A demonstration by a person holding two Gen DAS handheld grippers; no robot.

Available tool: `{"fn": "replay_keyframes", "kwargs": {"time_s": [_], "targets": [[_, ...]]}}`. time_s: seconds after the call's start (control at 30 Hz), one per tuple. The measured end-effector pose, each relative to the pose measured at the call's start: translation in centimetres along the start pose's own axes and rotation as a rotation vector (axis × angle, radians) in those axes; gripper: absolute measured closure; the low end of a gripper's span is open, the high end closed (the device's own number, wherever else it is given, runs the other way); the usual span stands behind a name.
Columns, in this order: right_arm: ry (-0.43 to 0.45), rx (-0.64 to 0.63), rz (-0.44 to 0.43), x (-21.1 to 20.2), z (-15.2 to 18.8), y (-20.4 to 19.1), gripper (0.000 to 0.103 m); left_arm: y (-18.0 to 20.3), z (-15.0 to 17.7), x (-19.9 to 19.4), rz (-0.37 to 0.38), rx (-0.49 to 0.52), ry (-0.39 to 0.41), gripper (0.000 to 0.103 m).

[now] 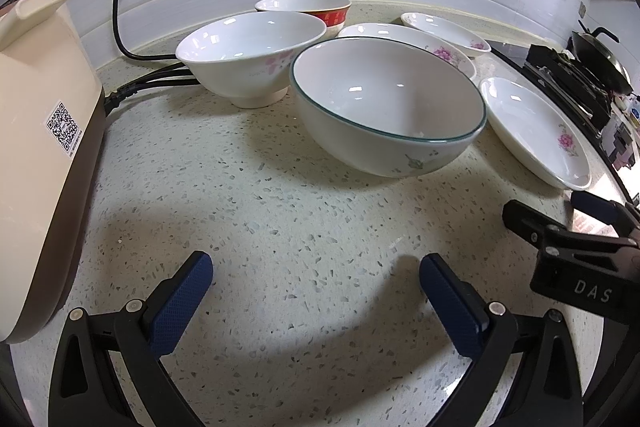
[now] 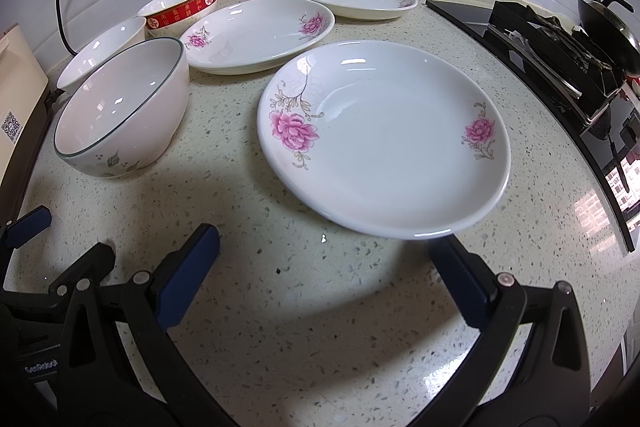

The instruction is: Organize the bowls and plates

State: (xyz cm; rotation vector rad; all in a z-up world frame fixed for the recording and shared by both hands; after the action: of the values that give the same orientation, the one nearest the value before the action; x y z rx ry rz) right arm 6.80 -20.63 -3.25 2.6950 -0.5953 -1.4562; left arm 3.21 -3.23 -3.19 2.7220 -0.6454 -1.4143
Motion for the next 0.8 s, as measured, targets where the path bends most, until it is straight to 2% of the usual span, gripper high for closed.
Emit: {"fn": "replay_keyframes", "kwargs": {"time_s": [0.8], "targets": [[0.001, 0.000, 0.000, 0.01, 0.01, 0.01, 0.000, -0.11, -0.08, 0.08, -0.004, -0.004, 0.000, 0.000]]}}
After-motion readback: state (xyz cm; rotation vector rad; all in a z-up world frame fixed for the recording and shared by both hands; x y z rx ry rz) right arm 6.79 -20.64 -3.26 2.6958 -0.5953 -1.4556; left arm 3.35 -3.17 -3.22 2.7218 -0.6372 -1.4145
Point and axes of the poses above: each gripper's, at about its wrist camera, not at the fingertips, and x roughly the way its jaws point, y to its right, z to its underside, the point moved 4 cm from there along x, roughly the way its jaws point, and after that the axes turned 13 degrees about z, right-handed, at the moved point
